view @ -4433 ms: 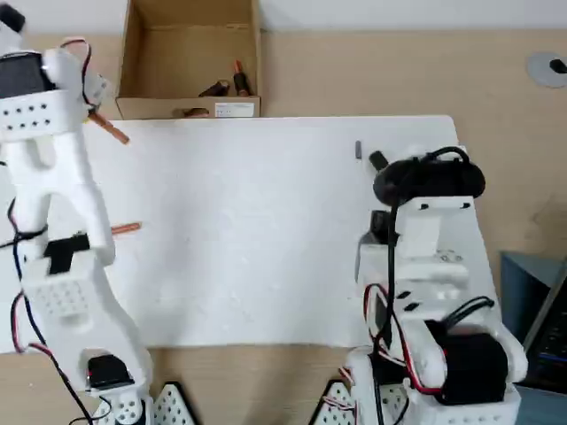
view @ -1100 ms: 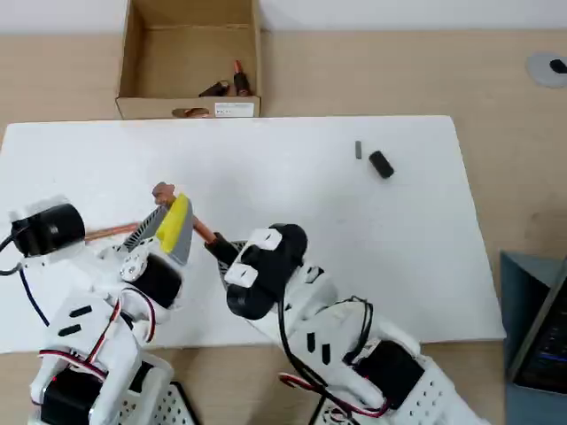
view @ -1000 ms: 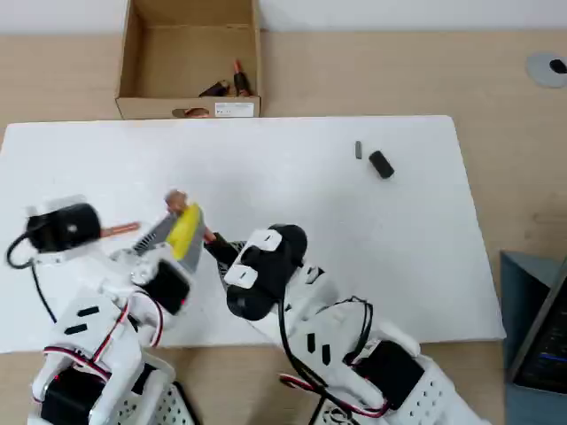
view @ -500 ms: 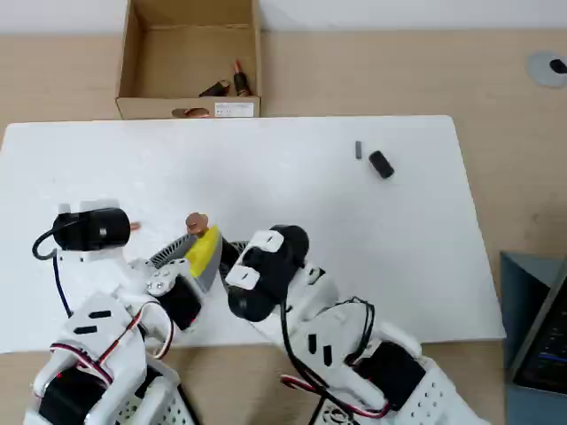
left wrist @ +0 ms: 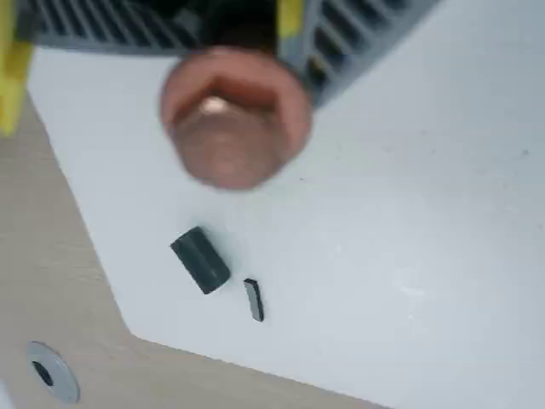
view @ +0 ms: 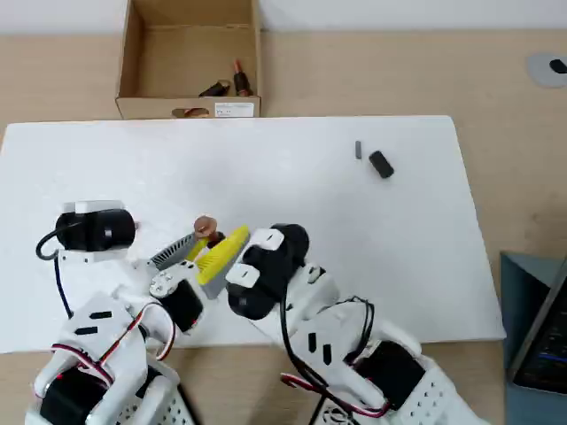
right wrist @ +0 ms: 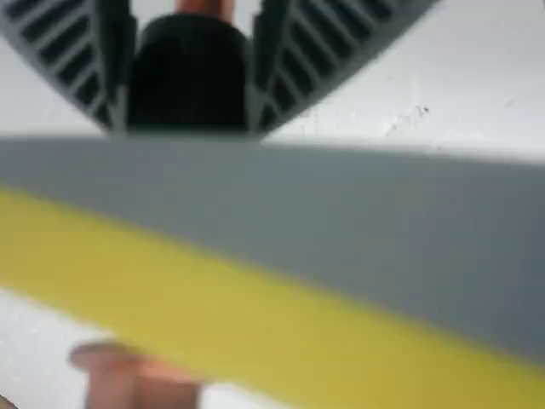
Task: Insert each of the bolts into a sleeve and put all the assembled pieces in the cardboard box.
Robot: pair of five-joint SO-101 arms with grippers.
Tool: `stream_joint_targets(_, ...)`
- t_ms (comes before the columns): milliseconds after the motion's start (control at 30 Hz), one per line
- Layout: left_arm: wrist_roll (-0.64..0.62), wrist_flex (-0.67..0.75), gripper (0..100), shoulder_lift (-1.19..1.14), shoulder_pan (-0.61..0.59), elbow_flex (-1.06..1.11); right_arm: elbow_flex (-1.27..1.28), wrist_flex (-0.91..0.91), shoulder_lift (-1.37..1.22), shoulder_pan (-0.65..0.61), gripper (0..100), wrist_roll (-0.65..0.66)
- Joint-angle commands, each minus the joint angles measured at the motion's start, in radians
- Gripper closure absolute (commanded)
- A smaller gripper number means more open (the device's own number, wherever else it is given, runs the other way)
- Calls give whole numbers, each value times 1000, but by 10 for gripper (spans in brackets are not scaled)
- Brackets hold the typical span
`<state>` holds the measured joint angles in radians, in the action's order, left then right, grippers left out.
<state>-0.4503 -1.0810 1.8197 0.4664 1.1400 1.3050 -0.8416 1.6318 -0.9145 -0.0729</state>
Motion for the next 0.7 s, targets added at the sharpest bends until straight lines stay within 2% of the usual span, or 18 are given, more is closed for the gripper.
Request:
stream_joint_targets(0, 20, -3, 781, 2, -20, -25, 2, 0, 13, -5, 989, 5)
stream_joint_targets(200, 25, -12, 778, 2, -18, -46, 22, 5, 19, -5, 989, 2)
stream_joint_targets(667, 46, -178, 773, 2, -20, -100, 22, 5, 15, -5, 989, 3)
